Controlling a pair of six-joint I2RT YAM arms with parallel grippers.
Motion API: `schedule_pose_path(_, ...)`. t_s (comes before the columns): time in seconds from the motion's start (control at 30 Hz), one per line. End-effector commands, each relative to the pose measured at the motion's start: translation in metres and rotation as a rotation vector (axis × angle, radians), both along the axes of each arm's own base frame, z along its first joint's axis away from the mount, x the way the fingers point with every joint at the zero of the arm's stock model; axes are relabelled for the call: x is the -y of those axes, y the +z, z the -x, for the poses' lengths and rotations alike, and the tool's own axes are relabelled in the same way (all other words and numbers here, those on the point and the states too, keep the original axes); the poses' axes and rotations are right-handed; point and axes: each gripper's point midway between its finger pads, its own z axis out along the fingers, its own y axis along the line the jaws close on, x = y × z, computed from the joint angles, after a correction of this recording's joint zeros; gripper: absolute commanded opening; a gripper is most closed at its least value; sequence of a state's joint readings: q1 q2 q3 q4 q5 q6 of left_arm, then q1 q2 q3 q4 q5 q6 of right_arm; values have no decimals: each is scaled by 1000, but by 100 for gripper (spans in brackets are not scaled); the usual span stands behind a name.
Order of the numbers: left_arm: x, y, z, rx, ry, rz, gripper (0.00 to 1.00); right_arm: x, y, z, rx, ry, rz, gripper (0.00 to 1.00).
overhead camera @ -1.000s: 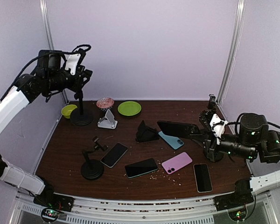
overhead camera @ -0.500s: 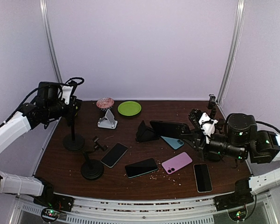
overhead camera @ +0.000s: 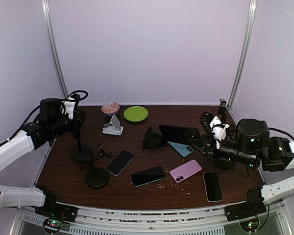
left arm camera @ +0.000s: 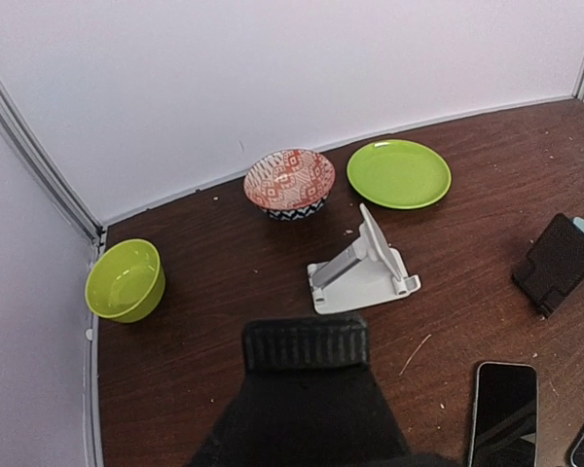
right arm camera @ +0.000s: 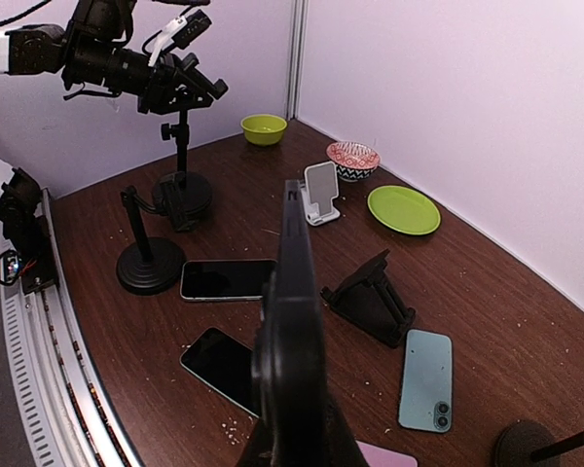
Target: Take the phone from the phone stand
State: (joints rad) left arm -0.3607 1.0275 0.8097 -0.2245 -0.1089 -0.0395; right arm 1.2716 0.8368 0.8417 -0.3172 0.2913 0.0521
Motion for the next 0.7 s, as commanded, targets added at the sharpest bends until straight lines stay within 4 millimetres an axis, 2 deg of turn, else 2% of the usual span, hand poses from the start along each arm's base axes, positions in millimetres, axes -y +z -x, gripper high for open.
schedule_pose_path(0.0,-4,35,-1,161,23,86,0,4,25,-6,11,-43,-120,0)
schedule_pose_path(0.23,-5,7,15,102,20,118,0,2,25,-6,2,-39,-130,0)
schedule_pose_path(0.33,-7,-4,22,71,23,127,5,2,25,-7,-2,-42,-134,0)
schedule_pose_path(0.47,-10,-15,31,36,31,134,19,0,25,-8,-13,-48,-139,0)
schedule_pose_path(0.57,-10,-13,35,34,34,158,34,-1,25,-10,-26,-53,-147,0)
schedule_pose_path(0.67,-11,-10,38,24,38,164,44,-4,26,-12,-39,-54,-153,0)
